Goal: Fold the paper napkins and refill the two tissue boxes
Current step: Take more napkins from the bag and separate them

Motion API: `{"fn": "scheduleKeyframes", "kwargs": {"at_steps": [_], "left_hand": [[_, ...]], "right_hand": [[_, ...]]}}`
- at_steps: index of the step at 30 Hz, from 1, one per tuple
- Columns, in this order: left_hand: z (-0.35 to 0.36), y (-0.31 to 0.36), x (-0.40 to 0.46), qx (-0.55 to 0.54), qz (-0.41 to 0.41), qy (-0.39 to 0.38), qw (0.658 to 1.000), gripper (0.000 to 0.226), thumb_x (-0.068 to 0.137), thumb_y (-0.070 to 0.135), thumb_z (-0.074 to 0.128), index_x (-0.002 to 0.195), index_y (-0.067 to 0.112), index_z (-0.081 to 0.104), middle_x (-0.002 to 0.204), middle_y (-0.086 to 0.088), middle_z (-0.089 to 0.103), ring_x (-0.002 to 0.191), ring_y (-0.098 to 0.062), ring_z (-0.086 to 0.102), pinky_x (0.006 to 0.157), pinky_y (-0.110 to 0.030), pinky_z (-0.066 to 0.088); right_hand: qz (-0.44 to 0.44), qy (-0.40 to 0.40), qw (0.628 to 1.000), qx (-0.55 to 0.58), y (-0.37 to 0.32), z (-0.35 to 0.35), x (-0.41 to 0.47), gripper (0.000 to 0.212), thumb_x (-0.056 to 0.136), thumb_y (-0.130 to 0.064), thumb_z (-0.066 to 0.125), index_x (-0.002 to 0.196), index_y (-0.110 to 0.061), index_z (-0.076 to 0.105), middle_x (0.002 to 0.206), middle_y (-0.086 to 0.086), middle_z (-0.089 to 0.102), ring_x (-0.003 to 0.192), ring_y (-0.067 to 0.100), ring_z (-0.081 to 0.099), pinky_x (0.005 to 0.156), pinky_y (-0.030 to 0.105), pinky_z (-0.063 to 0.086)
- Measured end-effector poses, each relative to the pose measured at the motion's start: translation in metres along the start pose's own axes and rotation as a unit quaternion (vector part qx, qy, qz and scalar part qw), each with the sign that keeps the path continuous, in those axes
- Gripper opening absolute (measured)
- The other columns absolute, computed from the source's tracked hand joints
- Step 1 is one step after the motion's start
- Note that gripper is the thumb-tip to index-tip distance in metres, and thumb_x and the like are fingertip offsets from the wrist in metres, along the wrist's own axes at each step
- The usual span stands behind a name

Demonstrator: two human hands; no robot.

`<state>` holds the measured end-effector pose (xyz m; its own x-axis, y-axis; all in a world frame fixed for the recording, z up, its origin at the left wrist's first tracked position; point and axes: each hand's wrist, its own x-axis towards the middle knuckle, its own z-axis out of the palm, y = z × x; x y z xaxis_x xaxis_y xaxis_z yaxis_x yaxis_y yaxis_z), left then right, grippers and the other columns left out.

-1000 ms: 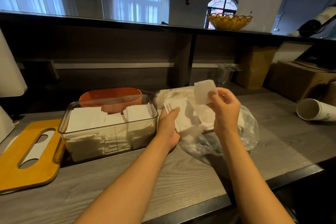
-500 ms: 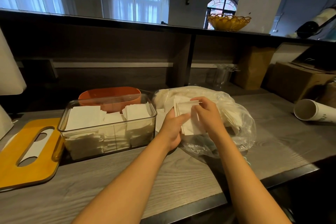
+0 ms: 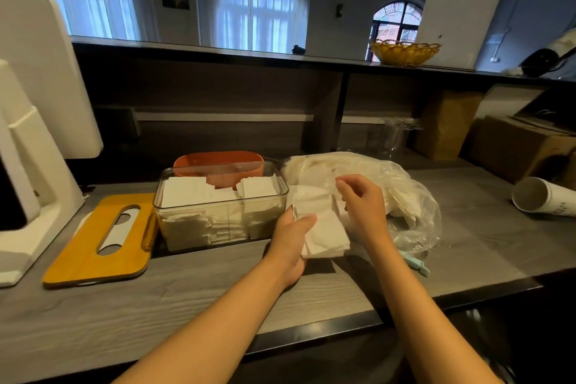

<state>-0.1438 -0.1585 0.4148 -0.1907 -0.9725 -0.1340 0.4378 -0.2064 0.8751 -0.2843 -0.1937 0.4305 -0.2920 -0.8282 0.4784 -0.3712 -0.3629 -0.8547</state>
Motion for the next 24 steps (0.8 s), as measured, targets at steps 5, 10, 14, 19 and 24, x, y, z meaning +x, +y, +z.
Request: {"fn": "scheduleKeyframes", "kwargs": {"at_steps": [5,10,14,19,24], "left_hand": [[-0.033,0.003,-0.040,-0.039,-0.036,0.024,0.998,0.030,0.102,0.002,0.047,0.120,0.021,0.062,0.116,-0.012,0.072,0.106,-0.031,0.068,0.081,-0.048,0.058],[-0.058,0.012,-0.061,-0.109,-0.061,0.064,0.990,0.028,0.104,0.005,0.044,0.127,0.014,0.056,0.108,-0.014,0.071,0.096,-0.032,0.067,0.068,-0.042,0.053],[-0.063,0.018,-0.067,-0.147,-0.071,0.073,0.984,0.027,0.104,0.005,0.044,0.129,0.009,0.054,0.108,-0.017,0.069,0.096,-0.035,0.066,0.069,-0.045,0.052],[-0.064,0.021,-0.071,-0.180,-0.083,0.074,0.977,0.024,0.103,0.007,0.046,0.125,0.004,0.054,0.109,-0.021,0.069,0.100,-0.038,0.064,0.076,-0.050,0.052],[-0.066,0.023,-0.069,-0.208,-0.087,0.062,0.972,0.027,0.103,0.013,0.046,0.127,0.006,0.055,0.113,-0.022,0.069,0.103,-0.040,0.064,0.079,-0.051,0.052]], "right_hand": [[-0.002,-0.017,0.999,-0.052,-0.009,0.019,-0.012,0.015,0.096,-0.015,0.064,0.109,-0.022,0.067,0.094,-0.008,0.066,0.085,0.007,0.063,0.077,0.022,0.053],[0.045,-0.070,0.984,-0.156,-0.008,0.045,0.003,0.029,0.095,-0.024,0.067,0.123,-0.014,0.067,0.112,0.002,0.067,0.096,0.012,0.061,0.091,0.029,0.053],[0.074,-0.136,0.940,-0.303,0.000,0.065,0.014,0.047,0.091,-0.042,0.069,0.128,-0.013,0.063,0.125,0.007,0.064,0.110,0.026,0.062,0.097,0.038,0.053],[0.091,-0.134,0.942,-0.295,0.005,0.070,0.011,0.020,0.093,-0.030,0.065,0.081,-0.014,0.064,0.078,0.004,0.063,0.078,0.023,0.063,0.073,0.033,0.054],[0.086,-0.029,0.994,-0.060,-0.023,0.047,-0.004,0.012,0.092,-0.015,0.067,0.087,-0.004,0.069,0.083,0.013,0.066,0.073,0.016,0.059,0.066,0.028,0.052]]}}
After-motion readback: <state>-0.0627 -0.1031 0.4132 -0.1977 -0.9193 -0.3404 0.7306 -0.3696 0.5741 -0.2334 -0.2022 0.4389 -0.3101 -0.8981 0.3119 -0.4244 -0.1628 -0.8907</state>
